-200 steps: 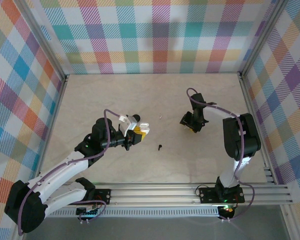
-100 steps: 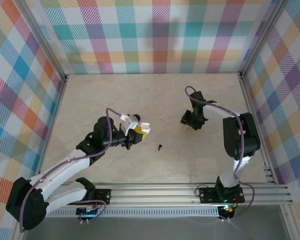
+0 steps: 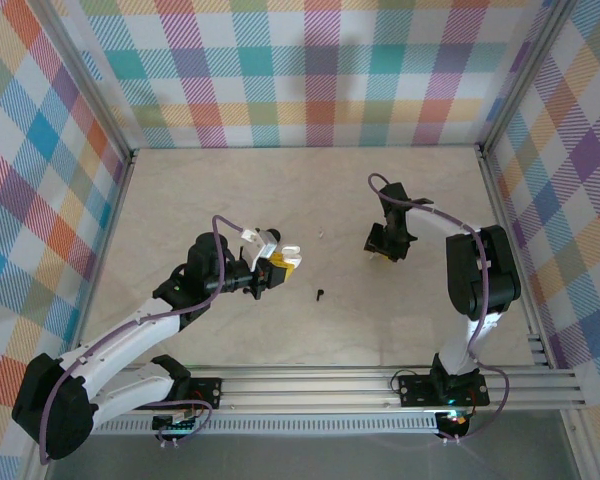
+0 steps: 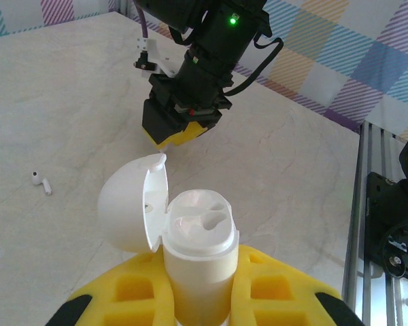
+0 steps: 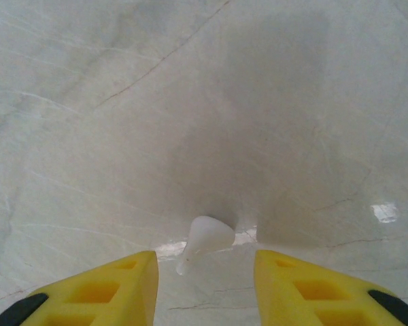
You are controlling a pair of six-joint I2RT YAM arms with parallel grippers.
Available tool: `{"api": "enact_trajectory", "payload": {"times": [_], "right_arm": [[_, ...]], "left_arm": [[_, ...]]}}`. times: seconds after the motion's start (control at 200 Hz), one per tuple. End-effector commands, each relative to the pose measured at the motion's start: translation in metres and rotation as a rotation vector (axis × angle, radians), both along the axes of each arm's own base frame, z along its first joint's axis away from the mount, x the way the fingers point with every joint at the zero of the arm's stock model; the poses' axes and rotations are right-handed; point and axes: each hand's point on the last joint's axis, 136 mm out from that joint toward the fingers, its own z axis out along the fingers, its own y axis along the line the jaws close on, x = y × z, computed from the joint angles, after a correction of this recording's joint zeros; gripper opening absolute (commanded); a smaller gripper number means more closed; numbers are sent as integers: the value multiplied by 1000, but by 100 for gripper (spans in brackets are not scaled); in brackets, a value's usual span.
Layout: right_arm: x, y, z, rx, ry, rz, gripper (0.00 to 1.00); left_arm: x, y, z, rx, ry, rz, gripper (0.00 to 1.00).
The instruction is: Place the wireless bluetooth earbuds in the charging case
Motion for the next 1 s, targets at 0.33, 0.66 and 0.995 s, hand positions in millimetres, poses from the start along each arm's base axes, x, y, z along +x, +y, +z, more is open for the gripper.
{"api": "enact_trajectory", "payload": {"times": [0.33, 0.66, 0.995], "right_arm": [[5, 1, -11, -27, 30, 20, 38], [7, 2, -9, -28, 26, 34, 26], [8, 7, 11, 14, -16, 42, 20]], "left_arm": [[-2, -3, 19, -28, -41, -22, 0], [-1, -4, 17, -25, -38, -25, 0], [2, -5, 12, -23, -25, -21, 0]]}}
